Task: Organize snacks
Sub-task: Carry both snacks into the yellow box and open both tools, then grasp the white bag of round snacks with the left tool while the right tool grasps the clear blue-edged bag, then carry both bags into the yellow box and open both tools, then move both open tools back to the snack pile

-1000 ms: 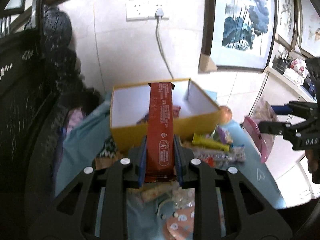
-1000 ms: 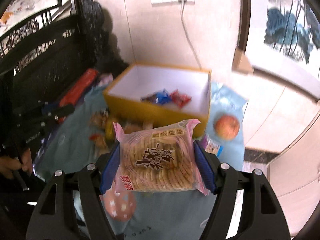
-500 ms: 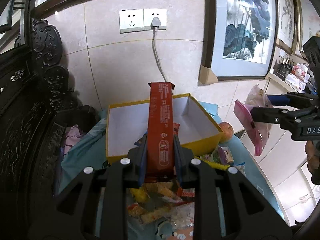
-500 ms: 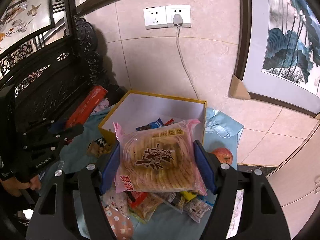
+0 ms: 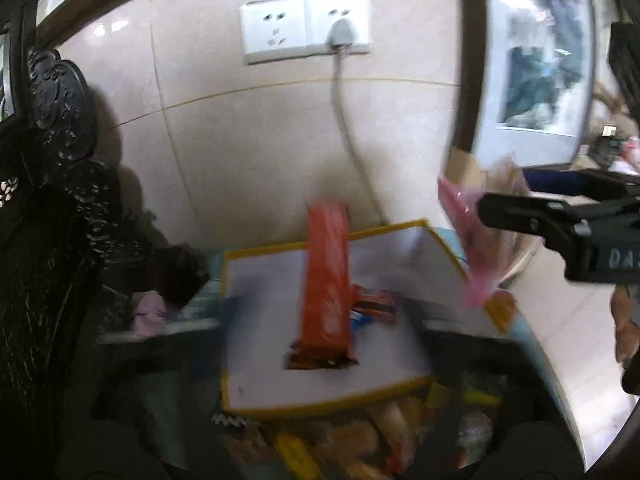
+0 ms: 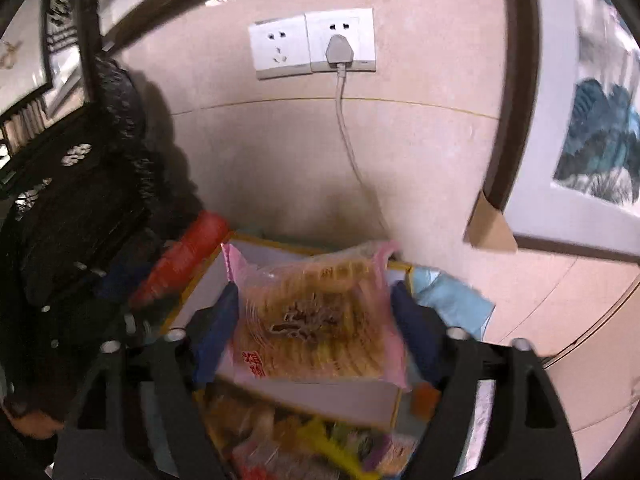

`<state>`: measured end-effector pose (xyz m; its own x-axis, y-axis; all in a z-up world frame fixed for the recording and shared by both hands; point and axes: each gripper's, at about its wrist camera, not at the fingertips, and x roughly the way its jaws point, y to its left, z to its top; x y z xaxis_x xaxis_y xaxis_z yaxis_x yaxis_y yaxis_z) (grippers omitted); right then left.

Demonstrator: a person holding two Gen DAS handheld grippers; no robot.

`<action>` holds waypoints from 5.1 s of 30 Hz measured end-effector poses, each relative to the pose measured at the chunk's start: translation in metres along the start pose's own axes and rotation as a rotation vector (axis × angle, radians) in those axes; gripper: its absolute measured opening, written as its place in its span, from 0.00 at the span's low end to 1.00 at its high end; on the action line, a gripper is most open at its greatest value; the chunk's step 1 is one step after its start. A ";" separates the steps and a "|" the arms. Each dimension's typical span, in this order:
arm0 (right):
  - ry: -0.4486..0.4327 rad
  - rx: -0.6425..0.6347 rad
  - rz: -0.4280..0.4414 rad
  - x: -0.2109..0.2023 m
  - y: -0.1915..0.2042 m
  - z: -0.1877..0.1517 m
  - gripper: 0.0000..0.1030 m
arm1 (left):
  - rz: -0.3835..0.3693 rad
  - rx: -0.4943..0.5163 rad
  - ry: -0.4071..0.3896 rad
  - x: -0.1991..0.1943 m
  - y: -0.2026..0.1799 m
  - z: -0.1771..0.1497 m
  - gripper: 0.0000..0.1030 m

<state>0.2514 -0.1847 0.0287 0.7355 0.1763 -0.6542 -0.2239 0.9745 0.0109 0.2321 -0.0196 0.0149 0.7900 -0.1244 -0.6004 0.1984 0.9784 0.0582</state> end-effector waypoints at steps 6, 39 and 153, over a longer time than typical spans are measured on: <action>0.022 0.005 0.049 -0.001 -0.004 -0.028 0.98 | 0.021 -0.048 0.026 0.005 0.017 -0.030 0.98; 0.361 0.218 -0.100 0.000 -0.055 -0.261 0.98 | -0.094 0.034 0.360 0.001 -0.053 -0.259 0.47; 0.287 -0.058 0.103 0.014 0.012 -0.215 0.76 | -0.036 -0.180 0.226 -0.014 0.016 -0.186 0.93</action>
<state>0.1215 -0.2001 -0.1425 0.4982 0.2191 -0.8389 -0.3296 0.9428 0.0505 0.1163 0.0282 -0.1241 0.6311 -0.1397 -0.7630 0.1018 0.9901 -0.0970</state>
